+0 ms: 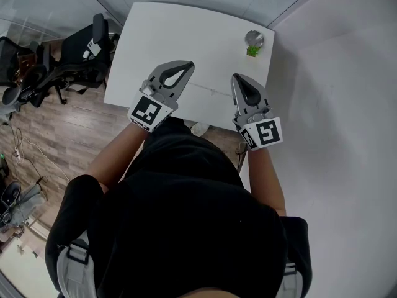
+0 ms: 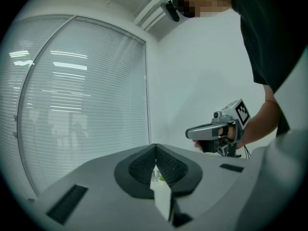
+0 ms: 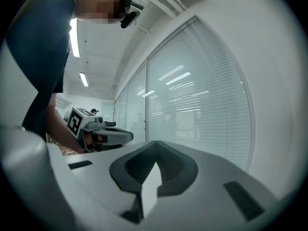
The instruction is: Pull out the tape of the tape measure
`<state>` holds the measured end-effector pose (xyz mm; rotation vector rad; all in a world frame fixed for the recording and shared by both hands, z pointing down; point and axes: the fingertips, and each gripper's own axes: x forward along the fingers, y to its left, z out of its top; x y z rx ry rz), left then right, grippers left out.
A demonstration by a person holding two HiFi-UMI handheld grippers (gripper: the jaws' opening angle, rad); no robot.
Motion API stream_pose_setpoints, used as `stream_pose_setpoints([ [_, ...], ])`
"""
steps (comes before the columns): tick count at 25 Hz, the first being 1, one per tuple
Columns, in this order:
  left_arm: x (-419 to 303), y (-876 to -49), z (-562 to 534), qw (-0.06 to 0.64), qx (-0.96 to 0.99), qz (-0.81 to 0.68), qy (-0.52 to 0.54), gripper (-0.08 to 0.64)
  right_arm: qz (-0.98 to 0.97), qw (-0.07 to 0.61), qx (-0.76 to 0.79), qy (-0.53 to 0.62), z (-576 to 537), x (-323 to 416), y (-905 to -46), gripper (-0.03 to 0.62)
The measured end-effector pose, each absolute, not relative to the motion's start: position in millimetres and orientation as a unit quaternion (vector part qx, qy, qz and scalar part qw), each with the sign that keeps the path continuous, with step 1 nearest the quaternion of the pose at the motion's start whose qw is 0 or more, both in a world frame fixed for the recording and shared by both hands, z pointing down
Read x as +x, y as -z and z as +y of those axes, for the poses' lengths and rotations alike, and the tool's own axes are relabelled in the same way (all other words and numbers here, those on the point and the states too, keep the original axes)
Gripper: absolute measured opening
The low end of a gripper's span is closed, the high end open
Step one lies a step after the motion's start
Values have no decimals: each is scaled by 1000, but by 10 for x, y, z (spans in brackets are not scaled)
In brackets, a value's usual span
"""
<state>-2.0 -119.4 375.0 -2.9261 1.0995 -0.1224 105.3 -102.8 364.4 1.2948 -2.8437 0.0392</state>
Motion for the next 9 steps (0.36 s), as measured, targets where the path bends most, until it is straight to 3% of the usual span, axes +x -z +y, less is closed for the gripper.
stream_pose_setpoints([
  [9, -2, -3738, -1197, 17, -933, 357, 43, 11, -909, 11, 416, -13, -1017, 1113, -3659, 2],
])
